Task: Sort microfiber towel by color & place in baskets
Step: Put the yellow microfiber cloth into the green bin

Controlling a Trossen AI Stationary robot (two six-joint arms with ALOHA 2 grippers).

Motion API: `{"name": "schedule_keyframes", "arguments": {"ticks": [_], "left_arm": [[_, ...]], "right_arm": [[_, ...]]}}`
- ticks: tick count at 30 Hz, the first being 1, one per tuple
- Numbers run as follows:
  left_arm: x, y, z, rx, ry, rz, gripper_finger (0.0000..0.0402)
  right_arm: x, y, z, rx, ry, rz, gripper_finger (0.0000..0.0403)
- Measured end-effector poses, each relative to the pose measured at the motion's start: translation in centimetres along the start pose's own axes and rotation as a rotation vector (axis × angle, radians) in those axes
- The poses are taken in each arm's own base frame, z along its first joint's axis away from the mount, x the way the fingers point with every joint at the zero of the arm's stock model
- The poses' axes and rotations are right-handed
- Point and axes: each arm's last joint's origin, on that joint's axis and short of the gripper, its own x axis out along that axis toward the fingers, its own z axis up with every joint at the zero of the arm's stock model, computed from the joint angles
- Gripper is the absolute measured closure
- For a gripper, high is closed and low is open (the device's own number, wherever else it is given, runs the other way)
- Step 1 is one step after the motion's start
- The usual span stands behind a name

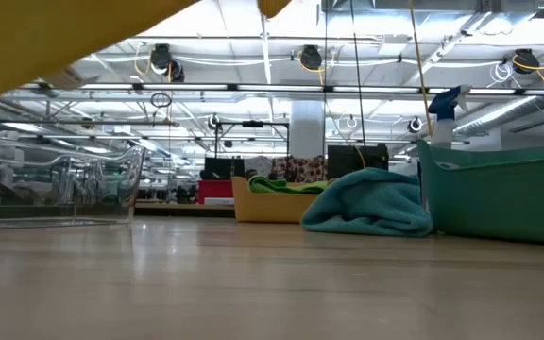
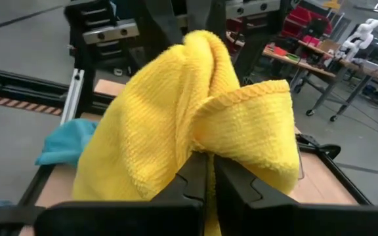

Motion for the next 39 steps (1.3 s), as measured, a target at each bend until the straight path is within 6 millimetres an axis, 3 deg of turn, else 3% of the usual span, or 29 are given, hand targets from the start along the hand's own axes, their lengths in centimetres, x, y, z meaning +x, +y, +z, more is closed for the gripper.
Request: {"name": "schedule_keyframes", "arguments": {"ticks": [5, 13, 18, 27, 32, 39], "left_arm": [[0.0, 0.0, 0.0, 0.001, 0.0, 0.0, 0.0396], [0.0, 0.0, 0.1, -0.006, -0.006, -0.003, 0.0393], [0.7, 0.3, -0.2, -0.014, -0.011, -0.04, 0.0392], [1.1, 0.5, -0.5, -0.001, 0.007, -0.043, 0.0391], [1.5, 0.9, -0.8, -0.02, 0.021, -0.033, 0.0391], [1.5, 0.7, -0.9, -0.007, 0.023, -0.086, 0.0391]], "right_arm": [[0.9, 0.4, -0.6, 0.01, -0.012, 0.059, 0.0384], [1.6, 0.0, -0.8, 0.048, -0.004, 0.089, 0.0332], [2.0, 0.0, -0.8, 0.117, 0.002, 0.204, 0.0282], [2.2, -0.3, -0.7, 0.165, -0.008, 0.208, 0.0174], [2.5, -0.3, -0.2, 0.203, -0.057, 0.294, 0.0126], [4.4, -0.4, -1.0, 0.197, -0.12, 0.299, 0.0112]]}}
